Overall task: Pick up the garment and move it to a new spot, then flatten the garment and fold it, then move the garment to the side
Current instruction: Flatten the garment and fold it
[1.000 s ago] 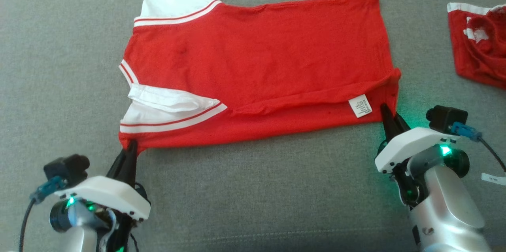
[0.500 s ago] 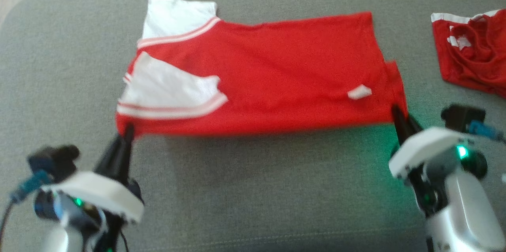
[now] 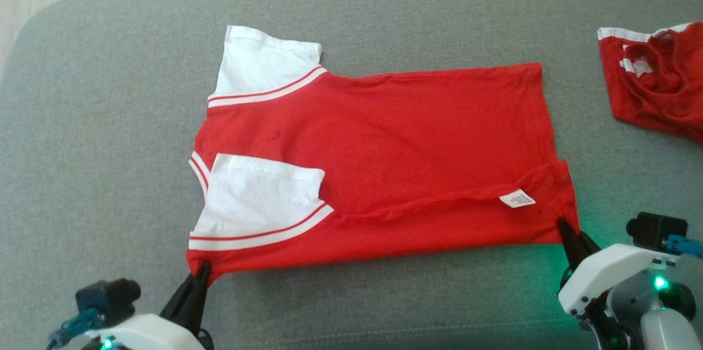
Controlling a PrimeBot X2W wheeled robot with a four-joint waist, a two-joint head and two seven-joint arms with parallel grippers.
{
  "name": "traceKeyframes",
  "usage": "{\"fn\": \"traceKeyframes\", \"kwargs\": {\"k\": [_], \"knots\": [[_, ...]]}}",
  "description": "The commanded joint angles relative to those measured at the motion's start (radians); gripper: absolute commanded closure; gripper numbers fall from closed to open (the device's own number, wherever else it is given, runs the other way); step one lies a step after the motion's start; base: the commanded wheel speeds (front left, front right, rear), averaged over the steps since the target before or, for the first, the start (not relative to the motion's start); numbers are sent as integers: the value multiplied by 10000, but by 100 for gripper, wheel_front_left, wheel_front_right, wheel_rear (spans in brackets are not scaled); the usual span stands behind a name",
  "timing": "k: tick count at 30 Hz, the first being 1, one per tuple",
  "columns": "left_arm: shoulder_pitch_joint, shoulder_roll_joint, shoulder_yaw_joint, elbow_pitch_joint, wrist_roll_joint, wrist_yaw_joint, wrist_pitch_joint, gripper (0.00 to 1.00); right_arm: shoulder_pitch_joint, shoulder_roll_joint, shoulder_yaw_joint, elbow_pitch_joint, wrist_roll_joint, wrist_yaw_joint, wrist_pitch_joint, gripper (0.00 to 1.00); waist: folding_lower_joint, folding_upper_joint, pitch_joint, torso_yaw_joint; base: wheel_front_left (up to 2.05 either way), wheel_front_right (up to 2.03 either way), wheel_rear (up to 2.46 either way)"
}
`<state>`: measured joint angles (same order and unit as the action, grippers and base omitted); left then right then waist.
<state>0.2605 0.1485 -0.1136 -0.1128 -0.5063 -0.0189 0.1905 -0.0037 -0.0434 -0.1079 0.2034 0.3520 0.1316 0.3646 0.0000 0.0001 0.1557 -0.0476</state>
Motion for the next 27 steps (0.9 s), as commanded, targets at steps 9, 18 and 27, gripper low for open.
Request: {"fn": "traceKeyframes", "kwargs": {"k": [9, 18, 27], "knots": [[-313, 424, 858, -326, -21, 101, -188, 0, 226, -68, -46, -909, -239, -9, -479, 0, 0, -1, -24, -261, 0, 0, 0], [-2348, 1779, 1189, -963, 387, -19, 729, 0, -532, -68, 380, -1748, -567, -9, -1437, 0, 0, -1, 530, -635, 0, 0, 0], [-6903, 2929, 498, 498, 615, -696, 2197, 0, -2368, -68, 1651, -1747, -616, -9, -1816, 0, 0, -1, 2173, -1087, 0, 0, 0]]}}
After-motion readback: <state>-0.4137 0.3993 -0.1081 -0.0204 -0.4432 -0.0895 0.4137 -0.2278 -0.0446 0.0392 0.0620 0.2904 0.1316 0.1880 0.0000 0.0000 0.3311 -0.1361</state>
